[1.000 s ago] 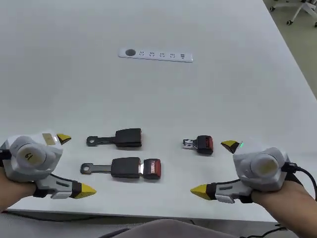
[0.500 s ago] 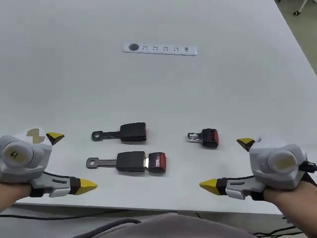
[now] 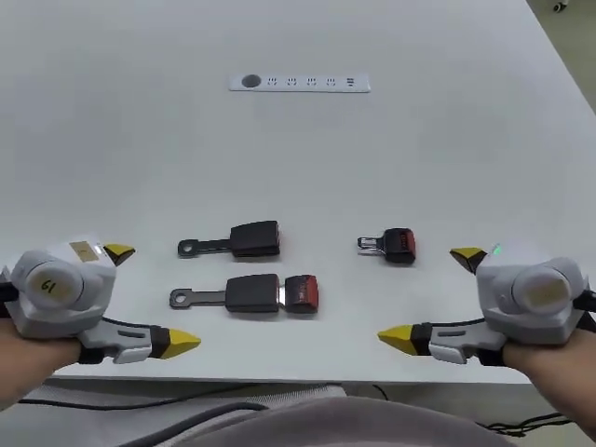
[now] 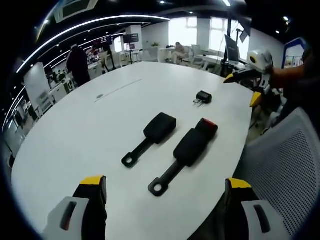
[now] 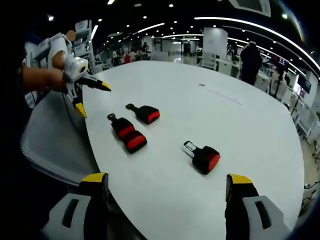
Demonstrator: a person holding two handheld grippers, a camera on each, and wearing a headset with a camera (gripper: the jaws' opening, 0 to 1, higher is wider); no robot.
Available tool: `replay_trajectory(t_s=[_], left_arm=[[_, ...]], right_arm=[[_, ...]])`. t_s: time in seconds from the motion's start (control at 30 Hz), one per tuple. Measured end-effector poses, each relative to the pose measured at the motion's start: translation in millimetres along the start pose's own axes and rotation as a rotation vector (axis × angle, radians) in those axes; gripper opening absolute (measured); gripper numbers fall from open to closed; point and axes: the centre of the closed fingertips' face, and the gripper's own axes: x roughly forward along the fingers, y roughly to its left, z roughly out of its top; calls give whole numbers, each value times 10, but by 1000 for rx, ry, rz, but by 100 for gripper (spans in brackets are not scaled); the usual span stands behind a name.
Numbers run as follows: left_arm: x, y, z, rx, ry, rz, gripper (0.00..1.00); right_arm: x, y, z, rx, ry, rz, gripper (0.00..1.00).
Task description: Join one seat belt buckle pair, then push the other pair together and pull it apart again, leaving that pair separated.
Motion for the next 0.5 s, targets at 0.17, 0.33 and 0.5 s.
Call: replay_trajectory(t_s=[0.17,0.33,0.5], left_arm=[[-3,11,18,1,-16,6,100],[-18,-2,33,-2,-18,10,100],[-25,-8,72,59,-19,26,100]], right_arm=[[6,32,-6,2,1,2,99],[33,62,-20,-17,10,5,99],[46,70,3,-21,9,11,99]])
